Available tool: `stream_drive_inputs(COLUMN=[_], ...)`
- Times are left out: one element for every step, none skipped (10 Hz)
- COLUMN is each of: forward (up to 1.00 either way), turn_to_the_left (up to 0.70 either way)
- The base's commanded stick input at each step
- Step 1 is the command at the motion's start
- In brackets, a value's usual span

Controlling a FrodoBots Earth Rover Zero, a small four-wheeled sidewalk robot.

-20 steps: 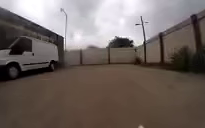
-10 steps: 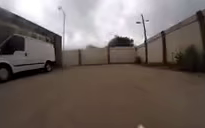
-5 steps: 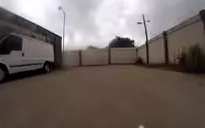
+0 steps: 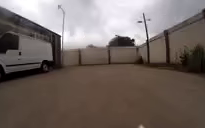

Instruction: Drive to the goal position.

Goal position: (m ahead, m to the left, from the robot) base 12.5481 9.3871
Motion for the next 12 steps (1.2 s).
stream_drive_inputs(forward=[0.0, 0.0, 0.02, 0.09, 0.44, 0.5, 0.5, 0.5, 0.5, 0.5, 0.5, 0.5], turn_to_the_left=[0.0, 0.0, 0.0, 0.0, 0.0, 0.0, 0.0, 0.0, 0.0, 0.0, 0.0, 0.0])
